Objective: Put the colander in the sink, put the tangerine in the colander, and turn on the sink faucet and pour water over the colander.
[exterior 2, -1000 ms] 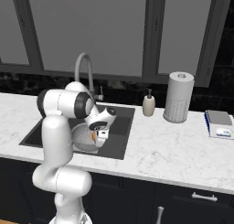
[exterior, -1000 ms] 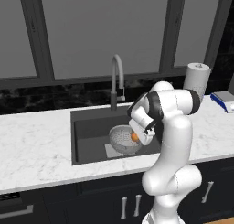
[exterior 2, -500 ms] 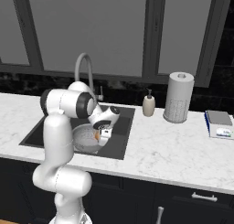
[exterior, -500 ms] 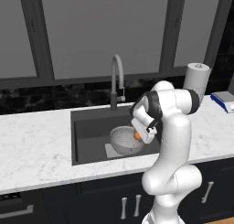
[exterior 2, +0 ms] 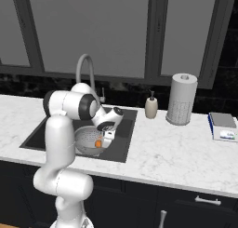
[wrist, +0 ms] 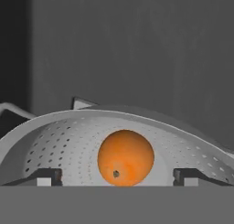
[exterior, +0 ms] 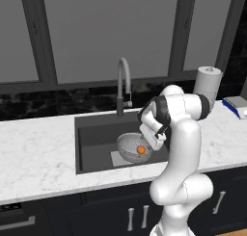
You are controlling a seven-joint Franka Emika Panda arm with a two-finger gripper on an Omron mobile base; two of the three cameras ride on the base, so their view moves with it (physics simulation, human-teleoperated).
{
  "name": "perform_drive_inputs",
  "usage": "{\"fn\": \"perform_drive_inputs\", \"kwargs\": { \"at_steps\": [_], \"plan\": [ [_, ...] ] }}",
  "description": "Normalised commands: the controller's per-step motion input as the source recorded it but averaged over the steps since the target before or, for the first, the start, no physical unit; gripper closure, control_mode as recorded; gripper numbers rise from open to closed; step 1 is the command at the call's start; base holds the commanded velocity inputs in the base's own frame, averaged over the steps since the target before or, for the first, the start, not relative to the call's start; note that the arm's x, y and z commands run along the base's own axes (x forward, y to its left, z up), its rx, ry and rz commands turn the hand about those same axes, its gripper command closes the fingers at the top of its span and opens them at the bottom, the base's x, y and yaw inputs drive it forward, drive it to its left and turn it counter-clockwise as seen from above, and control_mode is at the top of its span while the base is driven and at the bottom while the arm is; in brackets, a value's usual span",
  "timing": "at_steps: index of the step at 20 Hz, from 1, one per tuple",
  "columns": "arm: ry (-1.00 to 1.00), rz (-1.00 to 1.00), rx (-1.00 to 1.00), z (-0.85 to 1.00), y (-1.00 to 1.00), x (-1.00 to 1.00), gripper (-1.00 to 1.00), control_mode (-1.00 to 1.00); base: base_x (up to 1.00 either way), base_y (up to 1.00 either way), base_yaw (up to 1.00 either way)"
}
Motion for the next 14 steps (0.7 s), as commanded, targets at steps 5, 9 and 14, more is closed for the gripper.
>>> {"fn": "perform_drive_inputs", "kwargs": {
  "at_steps": [5, 9, 14],
  "plan": [
    [-0.03, -0.01, 0.00, -0.11, 0.31, -0.01, -1.00, -1.00, 0.00, 0.00, 0.00],
    [-0.13, 0.00, 0.00, 0.10, 0.32, -0.17, -1.00, -1.00, 0.00, 0.00, 0.00],
    [-0.15, 0.00, 0.00, 0.19, 0.29, -0.19, -1.00, -1.00, 0.00, 0.00, 0.00]
  ]
}}
